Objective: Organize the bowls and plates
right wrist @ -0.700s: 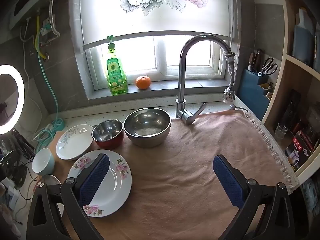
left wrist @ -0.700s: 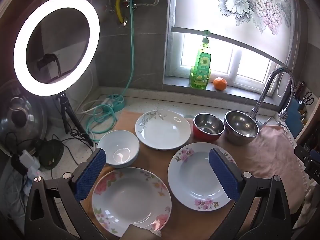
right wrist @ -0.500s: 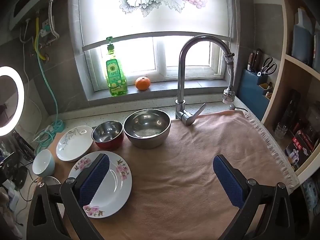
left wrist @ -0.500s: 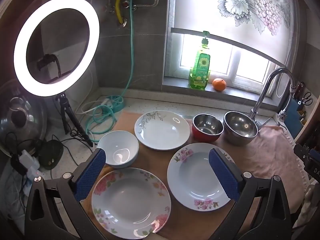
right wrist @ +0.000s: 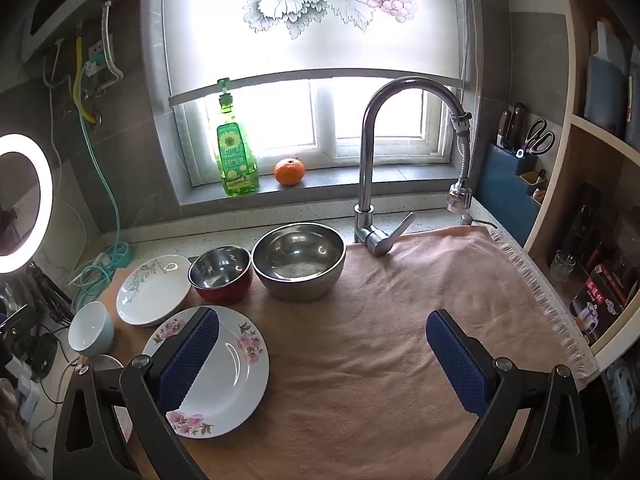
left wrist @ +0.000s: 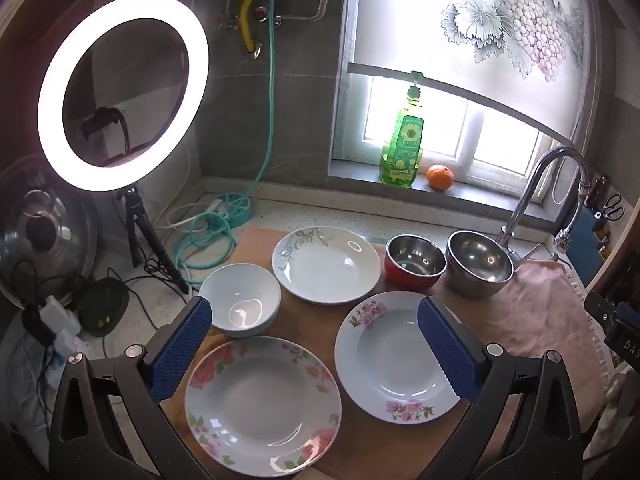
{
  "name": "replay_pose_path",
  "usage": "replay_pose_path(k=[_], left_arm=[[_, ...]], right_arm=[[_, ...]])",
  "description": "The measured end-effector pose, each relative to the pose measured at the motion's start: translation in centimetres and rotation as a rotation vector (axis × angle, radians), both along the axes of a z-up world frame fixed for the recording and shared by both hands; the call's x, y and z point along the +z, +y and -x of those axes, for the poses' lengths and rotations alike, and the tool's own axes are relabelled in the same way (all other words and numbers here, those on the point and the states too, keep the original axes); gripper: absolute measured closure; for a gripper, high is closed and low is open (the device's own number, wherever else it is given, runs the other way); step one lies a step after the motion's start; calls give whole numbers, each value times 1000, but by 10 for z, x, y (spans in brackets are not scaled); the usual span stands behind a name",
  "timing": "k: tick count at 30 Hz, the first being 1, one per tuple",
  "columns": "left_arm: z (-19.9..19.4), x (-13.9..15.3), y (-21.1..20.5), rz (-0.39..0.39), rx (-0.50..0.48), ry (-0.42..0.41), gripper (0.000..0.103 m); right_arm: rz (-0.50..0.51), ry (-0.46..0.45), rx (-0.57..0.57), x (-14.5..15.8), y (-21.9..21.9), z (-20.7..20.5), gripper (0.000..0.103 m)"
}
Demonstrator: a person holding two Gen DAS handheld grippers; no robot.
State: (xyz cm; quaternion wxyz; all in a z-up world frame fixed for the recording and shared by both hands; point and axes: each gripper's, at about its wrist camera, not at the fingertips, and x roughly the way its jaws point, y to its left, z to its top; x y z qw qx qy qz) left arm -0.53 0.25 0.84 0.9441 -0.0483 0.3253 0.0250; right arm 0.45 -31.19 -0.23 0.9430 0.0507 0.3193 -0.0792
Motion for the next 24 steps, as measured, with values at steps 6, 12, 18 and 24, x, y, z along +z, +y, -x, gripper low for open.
replay_pose_path(k=[6,12,18,24], left_arm=[[2,0,0,-1,-5,0,1],[3,1,-2,-1,-9,-7,1],[5,0,-2,5,-8,-6,1],[6,0,-4,5,-8,-7,1]], right_arm=[[-1,-6,2,1,2,3,0],[-3,-7,-2,3,2,3,0],[-2,-10,-2,4,3,4,0],[1,-9,3,5,3,5,0]])
